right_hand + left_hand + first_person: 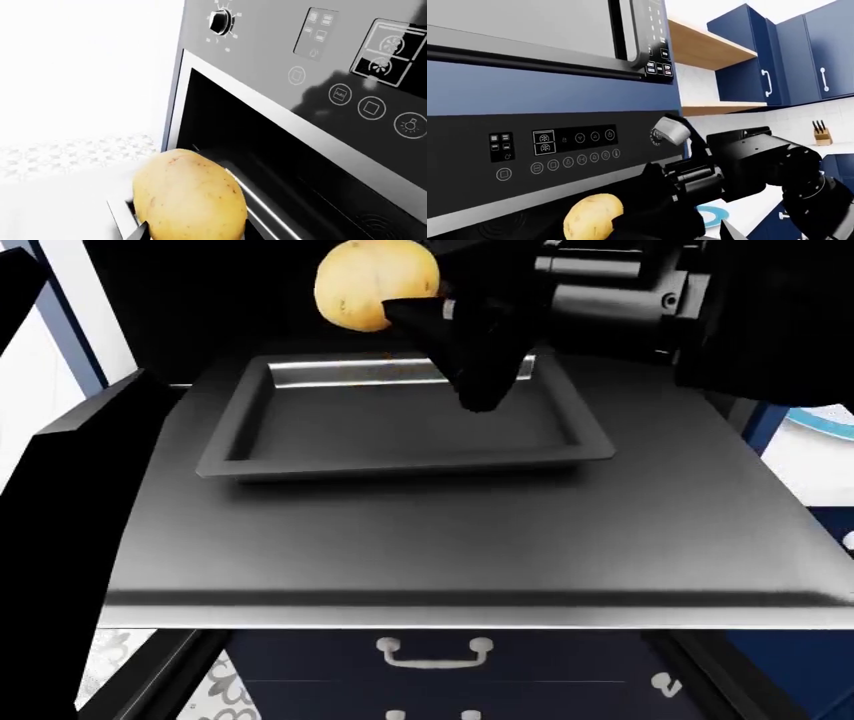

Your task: Pick the potato from the top rack in the oven and place it on the plate on the counter.

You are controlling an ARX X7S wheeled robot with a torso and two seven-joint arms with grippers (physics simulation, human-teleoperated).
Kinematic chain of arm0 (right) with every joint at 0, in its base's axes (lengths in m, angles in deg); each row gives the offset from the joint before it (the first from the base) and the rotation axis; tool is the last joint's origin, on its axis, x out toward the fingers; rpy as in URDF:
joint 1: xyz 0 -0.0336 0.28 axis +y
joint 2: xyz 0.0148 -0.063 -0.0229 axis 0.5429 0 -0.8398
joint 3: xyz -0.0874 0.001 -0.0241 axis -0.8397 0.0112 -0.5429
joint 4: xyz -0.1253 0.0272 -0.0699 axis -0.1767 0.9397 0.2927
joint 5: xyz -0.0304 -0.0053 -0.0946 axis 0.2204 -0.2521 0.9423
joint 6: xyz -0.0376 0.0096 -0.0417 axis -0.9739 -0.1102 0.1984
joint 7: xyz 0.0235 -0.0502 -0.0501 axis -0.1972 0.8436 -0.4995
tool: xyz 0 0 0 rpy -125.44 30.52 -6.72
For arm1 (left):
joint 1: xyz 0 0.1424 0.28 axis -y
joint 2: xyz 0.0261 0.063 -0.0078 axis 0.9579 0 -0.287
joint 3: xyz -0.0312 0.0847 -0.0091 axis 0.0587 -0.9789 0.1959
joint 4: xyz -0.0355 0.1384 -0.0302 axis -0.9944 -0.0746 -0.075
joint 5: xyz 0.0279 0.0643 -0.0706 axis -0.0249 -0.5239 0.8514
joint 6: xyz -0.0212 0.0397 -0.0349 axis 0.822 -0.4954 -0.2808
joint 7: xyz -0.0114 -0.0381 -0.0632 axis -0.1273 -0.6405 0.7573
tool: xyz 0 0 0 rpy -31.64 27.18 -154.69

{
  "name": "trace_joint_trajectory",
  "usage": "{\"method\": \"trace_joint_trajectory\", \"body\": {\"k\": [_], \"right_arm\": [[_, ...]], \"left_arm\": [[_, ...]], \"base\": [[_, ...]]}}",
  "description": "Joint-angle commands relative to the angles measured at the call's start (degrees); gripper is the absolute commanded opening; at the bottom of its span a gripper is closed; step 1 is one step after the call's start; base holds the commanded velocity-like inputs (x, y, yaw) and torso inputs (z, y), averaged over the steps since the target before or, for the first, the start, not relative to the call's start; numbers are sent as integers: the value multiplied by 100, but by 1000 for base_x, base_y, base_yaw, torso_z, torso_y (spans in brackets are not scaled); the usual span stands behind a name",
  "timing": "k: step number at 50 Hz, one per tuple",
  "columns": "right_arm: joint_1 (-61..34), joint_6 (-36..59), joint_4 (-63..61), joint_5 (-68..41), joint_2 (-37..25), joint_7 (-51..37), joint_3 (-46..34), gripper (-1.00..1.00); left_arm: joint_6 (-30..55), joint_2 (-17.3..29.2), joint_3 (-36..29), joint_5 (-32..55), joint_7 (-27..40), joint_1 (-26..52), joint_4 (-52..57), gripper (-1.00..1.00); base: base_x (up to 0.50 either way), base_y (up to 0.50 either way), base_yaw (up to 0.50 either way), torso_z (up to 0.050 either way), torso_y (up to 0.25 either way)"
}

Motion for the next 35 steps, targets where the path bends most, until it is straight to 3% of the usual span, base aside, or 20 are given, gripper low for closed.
{"method": "trace_joint_trajectory", "body": {"k": [1, 20, 35], "right_arm": [[187, -9, -741, -455, -450, -415, 442, -100], [743, -329, -1498, -1056, -1230, -946, 1145, -100], [842, -429, -1554, -1065, -1288, -1057, 1212, -100]], "left_arm": [[-34, 51, -3, 19, 18, 37, -2, 100], [-98, 81, -85, 50, 69, 76, 18, 100], [-44, -11, -59, -59, -9, 17, 34, 100]], "base": [[0, 0, 0, 0, 0], [-9, 0, 0, 0, 0], [-429, 49, 0, 0, 0]]}}
